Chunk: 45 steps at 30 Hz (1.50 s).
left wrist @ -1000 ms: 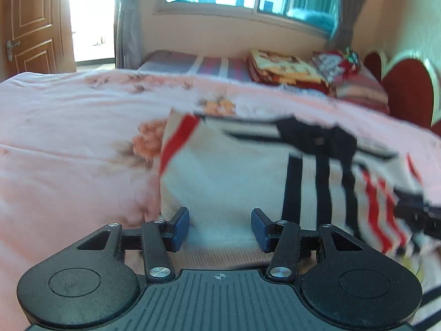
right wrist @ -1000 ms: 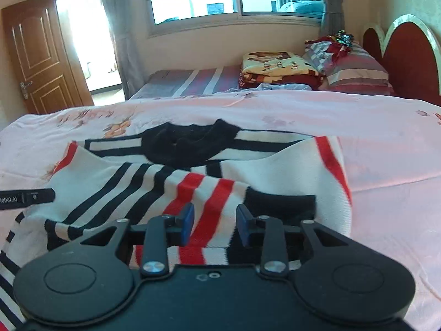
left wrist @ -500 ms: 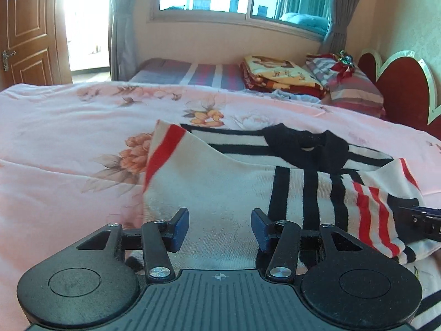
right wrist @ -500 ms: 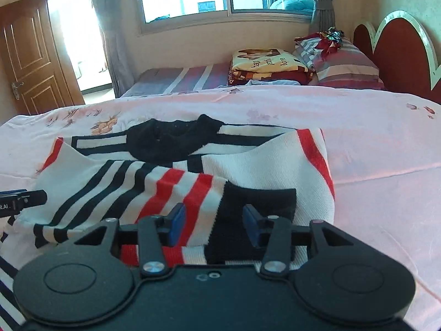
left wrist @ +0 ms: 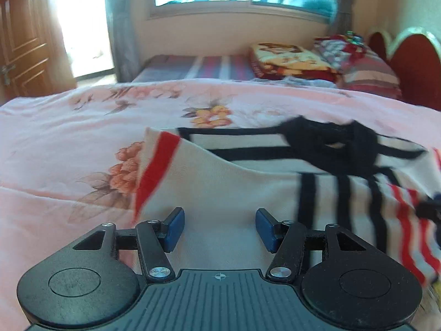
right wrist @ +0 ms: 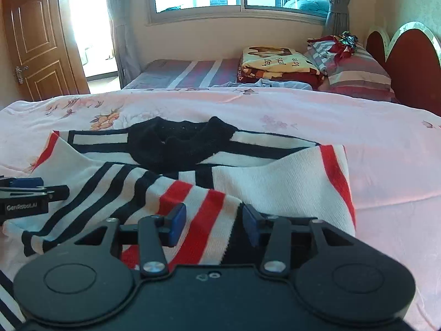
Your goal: Fold small clothes
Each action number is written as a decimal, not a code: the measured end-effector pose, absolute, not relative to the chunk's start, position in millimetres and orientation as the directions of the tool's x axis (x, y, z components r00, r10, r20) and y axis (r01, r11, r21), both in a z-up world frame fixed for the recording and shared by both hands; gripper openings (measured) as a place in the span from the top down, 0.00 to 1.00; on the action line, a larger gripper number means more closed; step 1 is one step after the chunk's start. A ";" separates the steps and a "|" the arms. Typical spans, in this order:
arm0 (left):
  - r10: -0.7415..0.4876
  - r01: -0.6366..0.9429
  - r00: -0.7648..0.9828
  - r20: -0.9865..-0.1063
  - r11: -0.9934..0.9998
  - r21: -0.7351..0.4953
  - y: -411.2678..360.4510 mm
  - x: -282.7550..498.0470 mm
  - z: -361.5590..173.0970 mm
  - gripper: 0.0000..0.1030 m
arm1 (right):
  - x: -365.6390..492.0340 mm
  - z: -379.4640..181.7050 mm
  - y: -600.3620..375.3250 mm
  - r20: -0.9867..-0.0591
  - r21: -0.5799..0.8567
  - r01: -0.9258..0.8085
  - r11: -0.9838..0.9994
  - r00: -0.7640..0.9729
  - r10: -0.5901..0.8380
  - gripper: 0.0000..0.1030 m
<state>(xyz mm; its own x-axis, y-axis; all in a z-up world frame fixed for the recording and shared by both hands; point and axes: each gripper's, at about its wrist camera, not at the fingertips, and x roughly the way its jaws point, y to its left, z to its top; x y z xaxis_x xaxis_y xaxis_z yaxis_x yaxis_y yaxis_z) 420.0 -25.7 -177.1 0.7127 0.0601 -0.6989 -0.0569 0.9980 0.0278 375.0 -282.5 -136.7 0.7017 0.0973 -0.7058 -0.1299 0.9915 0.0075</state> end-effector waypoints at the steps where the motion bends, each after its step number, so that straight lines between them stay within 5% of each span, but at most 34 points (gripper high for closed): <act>1: 0.062 -0.061 0.716 -0.696 0.998 0.025 -21.4 424.8 -181.9 0.44 | 381.1 -144.3 -285.4 -0.723 -0.015 -0.127 0.992 0.687 0.077 0.58; 8: 0.095 -0.070 0.703 -0.705 0.995 0.064 -23.2 411.4 -173.5 0.41 | 376.8 -143.3 -308.0 -0.719 -0.059 -0.063 0.996 0.695 0.001 0.58; 15: -0.025 0.001 0.739 -0.673 0.999 -0.035 -28.1 319.3 -149.4 0.40 | 304.4 -117.5 -290.5 -0.688 0.045 -0.188 0.981 0.706 0.167 0.55; 22: -0.046 0.065 0.697 -0.715 0.998 -0.001 -56.8 275.3 -179.7 0.40 | 264.3 -138.2 -258.0 -0.727 0.042 -0.265 0.963 0.654 0.211 0.54; 26: 0.035 -0.028 0.695 -0.718 0.999 0.021 -36.9 265.8 -184.3 0.16 | 257.1 -148.1 -272.5 -0.728 -0.089 -0.211 0.973 0.680 0.081 0.46; 35: 0.119 -0.156 0.680 -0.724 0.988 0.015 -7.4 226.2 -178.6 0.16 | 225.1 -144.1 -335.4 -0.722 -0.027 -0.126 0.992 0.688 0.068 0.45; 41: 0.035 -0.044 0.711 -0.703 0.999 0.005 -53.6 211.2 -166.3 0.16 | 210.2 -129.1 -292.5 -0.695 0.068 -0.244 0.967 0.685 0.221 0.44; 45: 0.038 -0.006 0.679 -0.733 0.999 0.046 -61.1 205.3 -183.2 0.15 | 196.3 -146.5 -266.0 -0.725 0.018 -0.268 0.963 0.660 0.197 0.46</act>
<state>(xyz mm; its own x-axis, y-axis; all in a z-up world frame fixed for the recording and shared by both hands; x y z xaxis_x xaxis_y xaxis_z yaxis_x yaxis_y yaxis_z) 205.3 -61.1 -183.2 0.6788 0.0377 -0.7334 -0.0059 0.9989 0.0459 196.3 -266.0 -146.5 0.6600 0.1968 -0.7250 -0.2680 0.9633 0.0175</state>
